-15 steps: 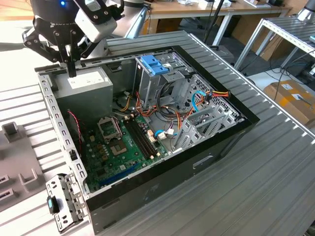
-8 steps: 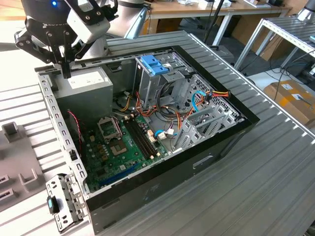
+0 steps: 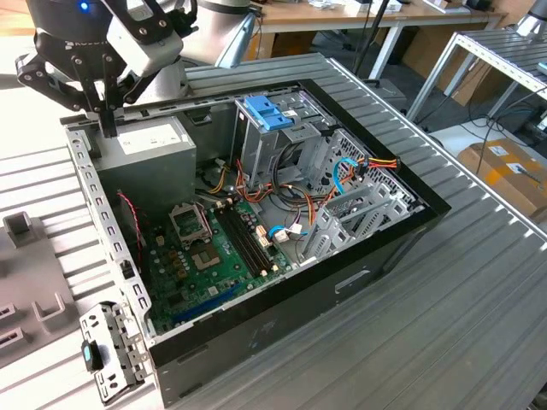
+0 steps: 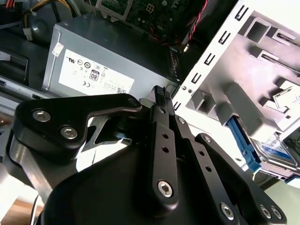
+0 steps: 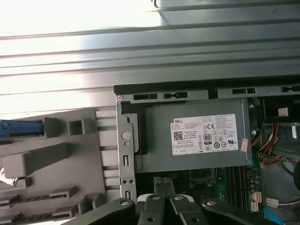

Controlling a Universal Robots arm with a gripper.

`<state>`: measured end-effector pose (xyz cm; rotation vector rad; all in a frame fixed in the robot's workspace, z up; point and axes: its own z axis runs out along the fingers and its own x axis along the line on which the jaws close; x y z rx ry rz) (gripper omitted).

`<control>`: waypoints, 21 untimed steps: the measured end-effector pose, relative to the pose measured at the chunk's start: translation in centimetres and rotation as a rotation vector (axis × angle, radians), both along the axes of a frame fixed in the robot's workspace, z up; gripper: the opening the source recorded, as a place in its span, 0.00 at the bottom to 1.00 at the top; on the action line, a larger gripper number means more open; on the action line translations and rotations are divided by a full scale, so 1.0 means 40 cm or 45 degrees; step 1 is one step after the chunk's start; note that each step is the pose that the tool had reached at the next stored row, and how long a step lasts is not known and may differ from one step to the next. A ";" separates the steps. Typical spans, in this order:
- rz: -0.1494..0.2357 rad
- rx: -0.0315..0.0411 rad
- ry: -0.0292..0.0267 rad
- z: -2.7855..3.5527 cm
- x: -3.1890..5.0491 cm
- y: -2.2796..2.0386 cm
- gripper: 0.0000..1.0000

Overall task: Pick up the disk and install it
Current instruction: 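Reach for the disk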

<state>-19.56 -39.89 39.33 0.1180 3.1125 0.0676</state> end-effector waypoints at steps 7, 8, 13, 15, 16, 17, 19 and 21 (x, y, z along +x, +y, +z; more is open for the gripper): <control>0.000 0.0001 0.0000 0.000 -0.014 0.000 0.11; 0.000 0.0000 0.0000 0.000 -0.016 0.000 0.11; 0.000 0.0000 0.0000 0.000 -0.030 0.000 0.11; 0.000 0.0000 0.0000 0.000 -0.035 0.000 0.11; 0.000 0.0000 0.0001 0.000 -0.037 0.000 0.11; 0.000 0.0000 0.0000 0.000 -0.040 0.000 0.11; 0.000 0.0000 0.0000 0.000 -0.045 0.000 0.11; 0.000 0.0000 0.0000 0.000 -0.051 0.000 0.11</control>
